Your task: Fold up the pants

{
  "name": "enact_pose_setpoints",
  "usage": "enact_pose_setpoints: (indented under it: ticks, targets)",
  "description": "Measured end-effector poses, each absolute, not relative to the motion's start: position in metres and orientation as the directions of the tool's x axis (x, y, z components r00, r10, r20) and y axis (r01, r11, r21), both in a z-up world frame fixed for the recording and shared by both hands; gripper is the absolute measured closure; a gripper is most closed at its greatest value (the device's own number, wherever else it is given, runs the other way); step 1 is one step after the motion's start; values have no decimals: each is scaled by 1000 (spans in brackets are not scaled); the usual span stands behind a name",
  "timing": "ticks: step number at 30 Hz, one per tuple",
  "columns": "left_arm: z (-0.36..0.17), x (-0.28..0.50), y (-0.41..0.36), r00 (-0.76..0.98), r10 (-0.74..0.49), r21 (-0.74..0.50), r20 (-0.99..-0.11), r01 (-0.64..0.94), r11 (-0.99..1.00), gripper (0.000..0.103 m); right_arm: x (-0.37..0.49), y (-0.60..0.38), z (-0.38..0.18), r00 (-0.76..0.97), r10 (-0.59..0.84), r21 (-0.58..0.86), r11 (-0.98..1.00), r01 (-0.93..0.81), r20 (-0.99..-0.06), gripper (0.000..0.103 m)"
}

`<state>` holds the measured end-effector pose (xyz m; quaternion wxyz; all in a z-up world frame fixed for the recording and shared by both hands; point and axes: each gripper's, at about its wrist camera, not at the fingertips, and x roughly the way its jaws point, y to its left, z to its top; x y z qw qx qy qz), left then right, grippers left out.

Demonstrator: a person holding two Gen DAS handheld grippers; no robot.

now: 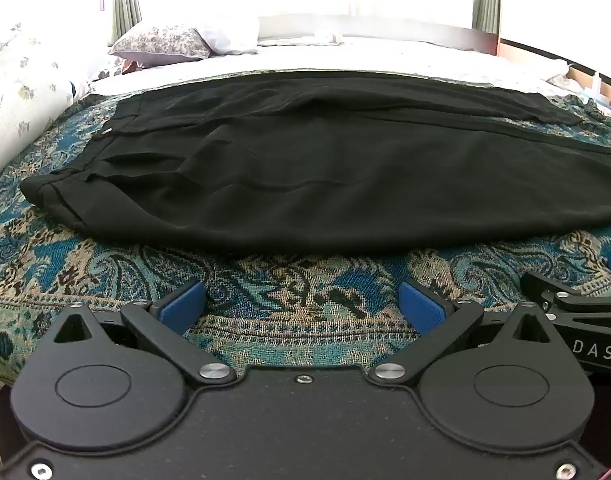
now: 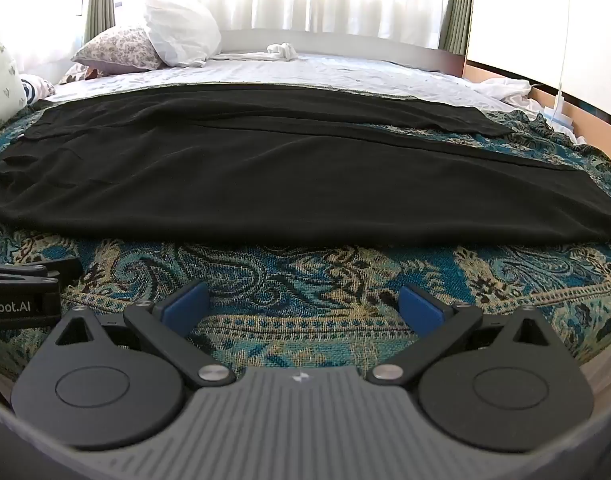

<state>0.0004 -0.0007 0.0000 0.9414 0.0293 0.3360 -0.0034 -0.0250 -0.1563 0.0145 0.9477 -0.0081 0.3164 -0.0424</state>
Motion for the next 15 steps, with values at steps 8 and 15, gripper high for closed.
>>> enact_pose_setpoints:
  ticks: [8,15]
  targets:
    - [2,3,0,773,6,41,-635,26,999,0,-25,-156,15,796,-85,-41,996,75,-600,0]
    - [1,3,-1,774,7,44,-633,27,999,0,-25,-156,15,796,-85,-41,996,75,-599,0]
